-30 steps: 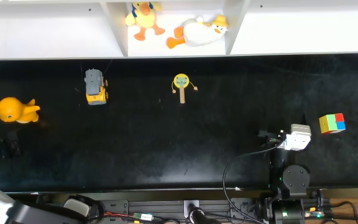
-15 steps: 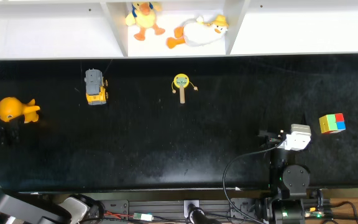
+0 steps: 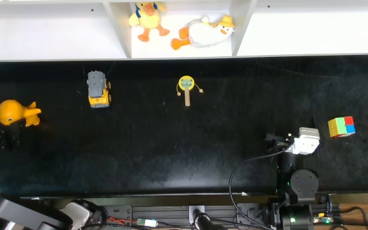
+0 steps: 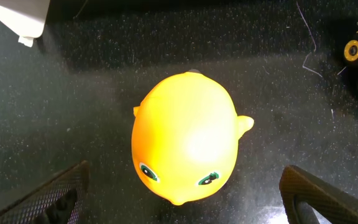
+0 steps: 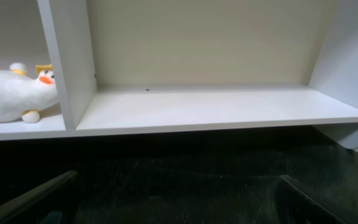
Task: Store Toys
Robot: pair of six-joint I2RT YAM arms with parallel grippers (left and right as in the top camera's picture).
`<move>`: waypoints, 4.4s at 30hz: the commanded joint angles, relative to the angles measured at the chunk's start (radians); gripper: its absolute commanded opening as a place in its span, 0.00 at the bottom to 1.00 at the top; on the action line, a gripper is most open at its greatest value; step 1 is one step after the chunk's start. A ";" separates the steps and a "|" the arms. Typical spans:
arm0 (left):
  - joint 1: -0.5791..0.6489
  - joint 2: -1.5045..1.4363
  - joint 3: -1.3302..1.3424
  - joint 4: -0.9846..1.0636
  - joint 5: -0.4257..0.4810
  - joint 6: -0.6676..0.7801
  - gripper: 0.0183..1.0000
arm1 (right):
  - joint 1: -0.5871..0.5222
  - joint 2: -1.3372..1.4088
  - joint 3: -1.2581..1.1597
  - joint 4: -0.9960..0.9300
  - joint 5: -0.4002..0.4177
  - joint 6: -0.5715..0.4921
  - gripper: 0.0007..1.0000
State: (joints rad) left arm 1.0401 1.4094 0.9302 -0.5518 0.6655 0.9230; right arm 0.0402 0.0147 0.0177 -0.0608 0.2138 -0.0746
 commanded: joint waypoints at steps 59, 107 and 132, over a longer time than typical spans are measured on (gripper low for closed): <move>-0.154 -0.162 0.025 0.369 0.065 -0.487 0.16 | 0.005 -0.011 -0.013 0.005 0.004 0.000 0.99; -0.377 0.125 0.185 0.574 -0.198 -0.610 0.21 | 0.005 -0.011 -0.013 0.005 0.004 0.000 0.99; -0.440 0.160 0.185 0.678 -0.241 -0.611 0.22 | 0.005 -0.011 -0.013 0.005 0.004 0.000 0.99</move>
State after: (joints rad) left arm 0.6033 1.5646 1.0817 0.1143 0.4290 0.3130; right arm 0.0399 0.0147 0.0177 -0.0608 0.2138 -0.0750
